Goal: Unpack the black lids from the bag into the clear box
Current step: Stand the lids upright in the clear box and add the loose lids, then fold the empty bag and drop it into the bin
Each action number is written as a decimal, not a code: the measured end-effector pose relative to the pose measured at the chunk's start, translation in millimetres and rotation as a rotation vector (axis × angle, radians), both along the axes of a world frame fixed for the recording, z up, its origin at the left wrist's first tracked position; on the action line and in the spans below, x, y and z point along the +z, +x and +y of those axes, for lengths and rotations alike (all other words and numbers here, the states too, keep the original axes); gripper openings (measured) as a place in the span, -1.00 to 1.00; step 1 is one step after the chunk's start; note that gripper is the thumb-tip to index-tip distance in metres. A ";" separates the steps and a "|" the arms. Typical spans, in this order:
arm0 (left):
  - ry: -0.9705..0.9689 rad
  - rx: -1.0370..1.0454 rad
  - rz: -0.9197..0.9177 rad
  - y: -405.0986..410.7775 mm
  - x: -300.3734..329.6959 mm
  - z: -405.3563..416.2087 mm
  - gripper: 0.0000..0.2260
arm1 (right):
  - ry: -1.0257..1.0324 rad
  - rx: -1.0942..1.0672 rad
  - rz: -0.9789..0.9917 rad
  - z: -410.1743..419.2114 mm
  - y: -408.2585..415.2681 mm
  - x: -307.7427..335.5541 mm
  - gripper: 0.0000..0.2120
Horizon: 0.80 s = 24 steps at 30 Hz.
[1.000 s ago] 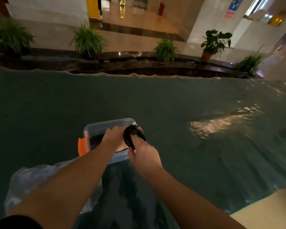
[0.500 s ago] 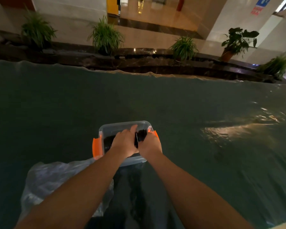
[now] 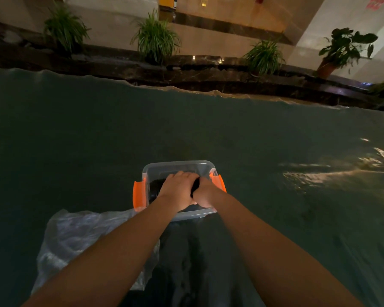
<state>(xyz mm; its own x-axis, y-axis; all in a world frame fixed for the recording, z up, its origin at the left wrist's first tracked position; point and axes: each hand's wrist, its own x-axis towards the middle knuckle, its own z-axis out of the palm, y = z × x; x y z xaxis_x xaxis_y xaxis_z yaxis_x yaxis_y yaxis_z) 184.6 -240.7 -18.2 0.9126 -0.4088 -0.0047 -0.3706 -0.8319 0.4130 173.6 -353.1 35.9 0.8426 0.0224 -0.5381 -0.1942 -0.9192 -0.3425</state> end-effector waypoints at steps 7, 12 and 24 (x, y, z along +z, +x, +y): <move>0.001 -0.049 0.025 -4.5 10.0 12.7 -0.41 | 0.057 -0.070 -0.056 1.9 -17.3 6.9 -0.42; 0.039 -0.038 -0.134 -21.1 33.2 54.7 -0.26 | -0.084 0.073 -0.285 -0.3 -37.0 16.6 -0.28; 0.217 0.298 -0.147 -103.9 78.3 173.6 0.09 | -0.273 0.311 -0.638 36.4 -96.9 51.1 0.02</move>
